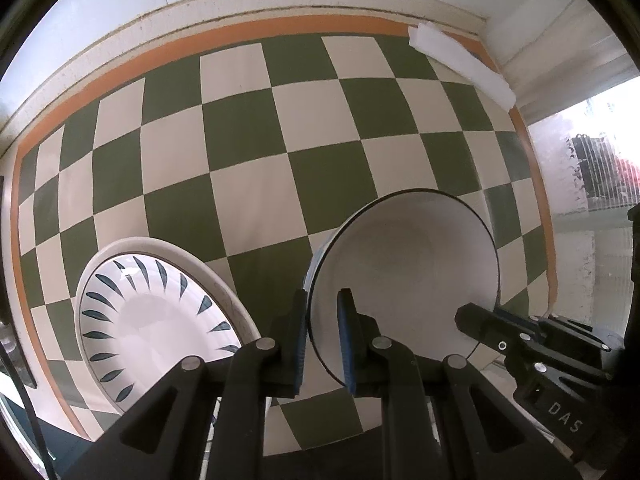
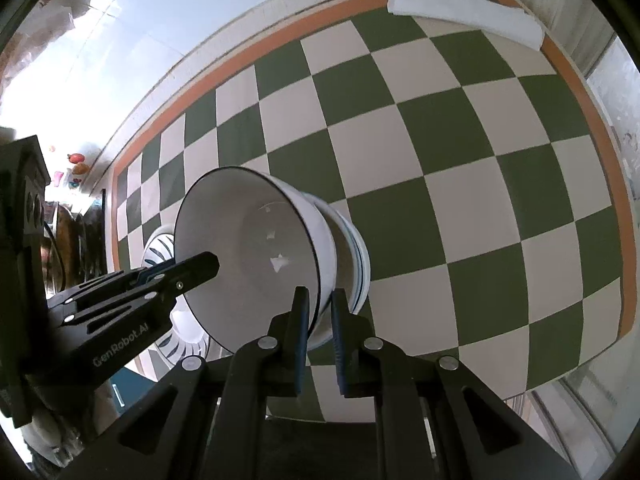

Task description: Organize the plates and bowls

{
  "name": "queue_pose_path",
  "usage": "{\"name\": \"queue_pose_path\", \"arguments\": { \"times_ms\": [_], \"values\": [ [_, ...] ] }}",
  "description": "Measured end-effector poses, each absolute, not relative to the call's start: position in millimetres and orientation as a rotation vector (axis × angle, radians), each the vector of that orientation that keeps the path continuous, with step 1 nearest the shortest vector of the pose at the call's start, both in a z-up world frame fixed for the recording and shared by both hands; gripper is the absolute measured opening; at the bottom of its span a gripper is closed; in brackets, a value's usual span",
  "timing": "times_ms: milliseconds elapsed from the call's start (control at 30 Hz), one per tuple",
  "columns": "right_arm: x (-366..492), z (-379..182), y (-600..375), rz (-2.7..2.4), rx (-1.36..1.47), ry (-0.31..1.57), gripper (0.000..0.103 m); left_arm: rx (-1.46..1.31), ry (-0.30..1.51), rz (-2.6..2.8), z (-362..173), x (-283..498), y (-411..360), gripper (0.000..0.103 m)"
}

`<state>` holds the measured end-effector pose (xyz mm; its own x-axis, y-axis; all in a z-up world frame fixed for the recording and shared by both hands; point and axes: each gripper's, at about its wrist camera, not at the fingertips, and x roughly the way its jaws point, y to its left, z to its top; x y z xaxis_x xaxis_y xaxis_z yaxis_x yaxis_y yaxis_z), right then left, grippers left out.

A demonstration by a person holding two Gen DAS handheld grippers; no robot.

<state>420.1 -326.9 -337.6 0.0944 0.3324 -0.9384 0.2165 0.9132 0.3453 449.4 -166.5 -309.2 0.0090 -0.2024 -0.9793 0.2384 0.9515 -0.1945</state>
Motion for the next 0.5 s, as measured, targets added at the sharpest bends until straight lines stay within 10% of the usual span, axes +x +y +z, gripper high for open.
{"name": "queue_pose_path", "arguments": {
  "times_ms": [500],
  "values": [
    [426.4, -354.7, -327.5, 0.098, 0.444, 1.543, 0.013, 0.081, 1.526, -0.321, -321.5, 444.3, -174.7, 0.015]
  ]
}}
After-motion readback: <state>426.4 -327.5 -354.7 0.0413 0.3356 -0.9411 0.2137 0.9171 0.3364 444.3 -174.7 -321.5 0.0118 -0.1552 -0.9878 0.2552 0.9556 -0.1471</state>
